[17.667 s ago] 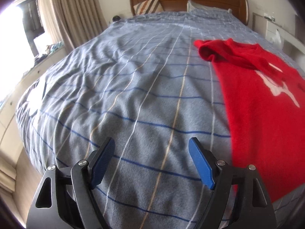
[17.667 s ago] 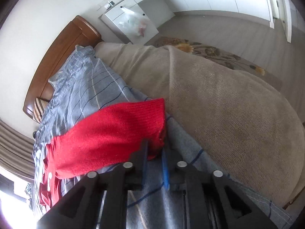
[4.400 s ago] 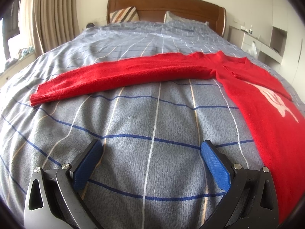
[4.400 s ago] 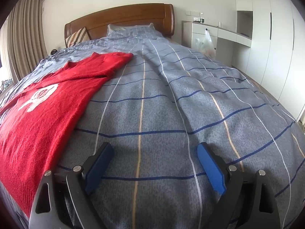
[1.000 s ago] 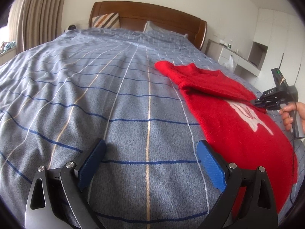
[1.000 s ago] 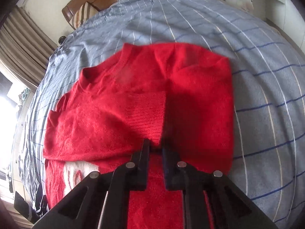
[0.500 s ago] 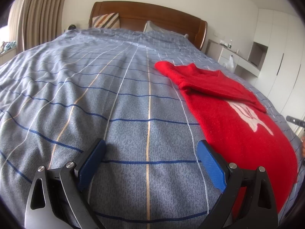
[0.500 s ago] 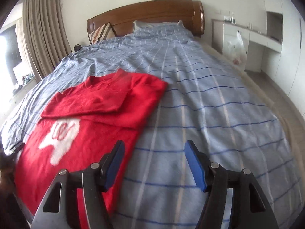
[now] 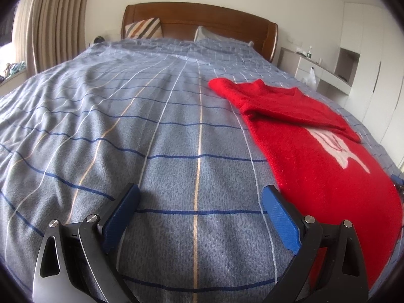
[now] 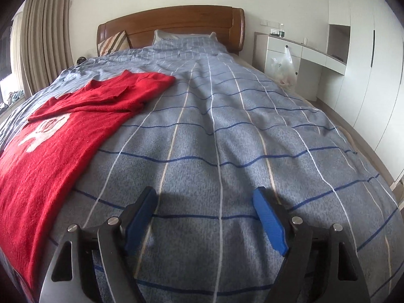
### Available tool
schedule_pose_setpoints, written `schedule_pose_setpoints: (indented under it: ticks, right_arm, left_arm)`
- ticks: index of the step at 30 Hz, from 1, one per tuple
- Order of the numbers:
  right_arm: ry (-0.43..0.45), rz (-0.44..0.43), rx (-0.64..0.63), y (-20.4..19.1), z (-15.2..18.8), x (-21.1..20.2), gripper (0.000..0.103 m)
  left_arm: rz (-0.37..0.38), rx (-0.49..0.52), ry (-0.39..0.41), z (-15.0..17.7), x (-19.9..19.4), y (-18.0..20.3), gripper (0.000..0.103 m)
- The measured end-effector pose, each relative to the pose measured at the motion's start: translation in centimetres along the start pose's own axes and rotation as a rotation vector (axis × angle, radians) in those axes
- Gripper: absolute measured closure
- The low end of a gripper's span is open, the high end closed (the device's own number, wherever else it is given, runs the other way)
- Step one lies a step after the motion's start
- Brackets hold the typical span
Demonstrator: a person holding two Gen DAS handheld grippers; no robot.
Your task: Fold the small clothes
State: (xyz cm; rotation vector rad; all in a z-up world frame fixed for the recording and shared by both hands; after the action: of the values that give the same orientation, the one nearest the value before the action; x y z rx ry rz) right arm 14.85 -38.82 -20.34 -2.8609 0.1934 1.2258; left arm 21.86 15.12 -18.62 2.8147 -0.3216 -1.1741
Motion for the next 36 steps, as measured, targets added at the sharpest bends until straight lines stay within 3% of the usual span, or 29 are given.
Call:
schedule_pose_setpoints:
  ticks: [36]
  right_arm:
    - [0.003, 0.023, -0.012, -0.59, 0.09, 0.13, 0.021]
  left_arm:
    - [-0.033, 0.001, 0.002, 0.05, -0.04, 0.15, 0.003]
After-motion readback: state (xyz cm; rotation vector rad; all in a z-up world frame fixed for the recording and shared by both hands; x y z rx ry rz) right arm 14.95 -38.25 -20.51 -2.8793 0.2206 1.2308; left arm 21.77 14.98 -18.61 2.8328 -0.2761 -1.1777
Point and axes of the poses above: each gripper's, at about its wrist camera, not at the fingertips, and x roughly the way its jaws point, y to its right, z to its underside, the point moved 6 cm from there along x, roughly the way its jaws point, and after that the axes turned 8 degrees about -y, right-handed, at the moved point
